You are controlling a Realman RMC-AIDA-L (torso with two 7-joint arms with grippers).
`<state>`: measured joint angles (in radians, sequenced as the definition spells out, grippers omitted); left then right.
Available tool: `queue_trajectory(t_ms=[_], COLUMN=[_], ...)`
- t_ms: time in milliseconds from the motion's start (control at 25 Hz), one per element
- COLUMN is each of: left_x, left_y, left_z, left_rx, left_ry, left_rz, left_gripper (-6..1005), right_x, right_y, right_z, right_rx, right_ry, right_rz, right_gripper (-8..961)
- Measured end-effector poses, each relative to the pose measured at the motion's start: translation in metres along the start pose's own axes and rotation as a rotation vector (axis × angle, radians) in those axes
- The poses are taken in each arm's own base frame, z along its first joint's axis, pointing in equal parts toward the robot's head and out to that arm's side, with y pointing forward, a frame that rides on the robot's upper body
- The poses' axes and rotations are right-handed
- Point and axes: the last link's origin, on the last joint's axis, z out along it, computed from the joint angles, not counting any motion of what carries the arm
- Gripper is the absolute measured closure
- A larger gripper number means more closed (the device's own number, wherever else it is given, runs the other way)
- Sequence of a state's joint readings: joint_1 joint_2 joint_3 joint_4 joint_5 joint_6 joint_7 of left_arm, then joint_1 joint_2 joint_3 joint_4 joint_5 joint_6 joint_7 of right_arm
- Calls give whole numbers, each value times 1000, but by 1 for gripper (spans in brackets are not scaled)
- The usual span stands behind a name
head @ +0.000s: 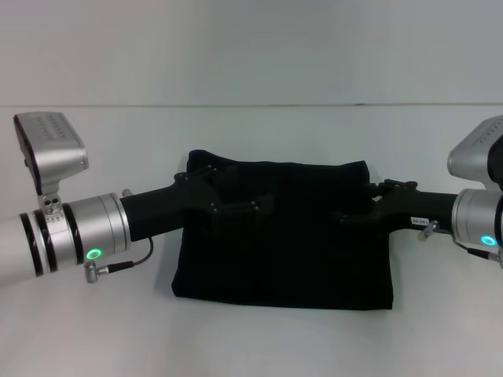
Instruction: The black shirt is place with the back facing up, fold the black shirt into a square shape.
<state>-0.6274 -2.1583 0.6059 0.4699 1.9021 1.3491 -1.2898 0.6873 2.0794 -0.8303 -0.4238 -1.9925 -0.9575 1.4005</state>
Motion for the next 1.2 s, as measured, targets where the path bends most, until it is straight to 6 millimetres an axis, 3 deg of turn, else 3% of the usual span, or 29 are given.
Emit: queue_trajectory(t_ms=[360,720,880,1200], left_x=[0,0,-2,-3], left_y=[-2,-4,-6,-20], left_z=[0,-1,-2,-12], left_rx=[12,24,41,131], left_ry=[-3,-7,-11,16], left_rz=[2,2,0,-21], left_gripper=[119,123,126,130], right_x=[3,-27,-44,-51], right_y=[-9,-8,8,30], right_z=[-9,-24,-9,21], right_rx=[29,-33,-105,-163], right_ry=[-4,-154,-154,-84], right_rz=[2,4,-41,-96], right_gripper=[11,11,12,12])
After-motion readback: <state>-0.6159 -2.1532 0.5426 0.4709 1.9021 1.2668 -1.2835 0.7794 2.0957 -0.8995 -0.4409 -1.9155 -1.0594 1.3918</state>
